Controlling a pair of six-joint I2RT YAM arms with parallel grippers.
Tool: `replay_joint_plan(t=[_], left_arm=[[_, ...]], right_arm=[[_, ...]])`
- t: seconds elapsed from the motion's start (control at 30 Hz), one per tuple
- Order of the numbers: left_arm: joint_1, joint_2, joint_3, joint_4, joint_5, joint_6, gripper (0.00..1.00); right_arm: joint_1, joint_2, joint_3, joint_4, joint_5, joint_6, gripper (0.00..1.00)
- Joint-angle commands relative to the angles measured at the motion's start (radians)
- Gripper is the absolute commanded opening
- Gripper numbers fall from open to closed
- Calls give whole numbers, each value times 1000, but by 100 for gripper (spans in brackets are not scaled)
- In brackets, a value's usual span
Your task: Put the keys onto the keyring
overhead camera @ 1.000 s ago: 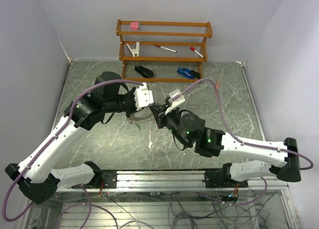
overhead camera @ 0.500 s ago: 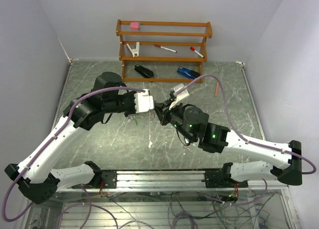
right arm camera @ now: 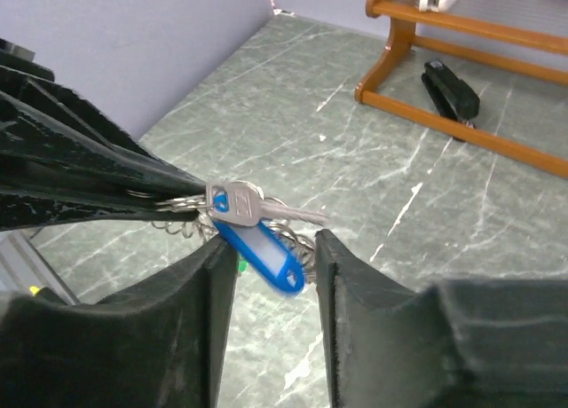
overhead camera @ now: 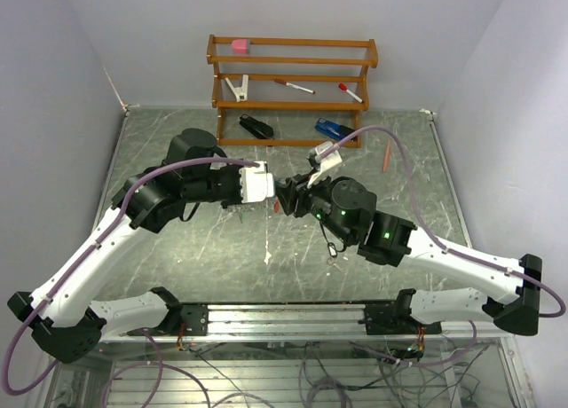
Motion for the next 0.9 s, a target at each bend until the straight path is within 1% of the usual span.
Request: replay_joint_plan(t=[0.0,0.03,0.1,0.23,0.4,0.57,0.73,0.87], left_arm=[[-8,-19,26,41,3,-15,7],[-9,-20,27,38,4,-12,7],[-9,-18,25,35,4,-4,7],[-8,-20,11,30,2,9,7],[-8,-17,12,11,42,22,7],[-9,-3,28,-52,115,68,7],[-8,-5,32,-100,182,100,7],[-8,-6,27,-126,207,125,7]], right_arm=[[-22,-68,-23,-37,-31,-3,48],[-24,-74,-23,-52,-53,-16,51],[-27,-86,-17,-87,-100,-44,54],[-28,-120,-11,-123,-214,-100,55],[-28,-143,-19,-90,-290,-187,54],[-31,-100,-1,-84,-329,-284,52],[-44,-79,-8,-69,-354,-321,48],[-67,-84,-17,-40,-392,-319,40]])
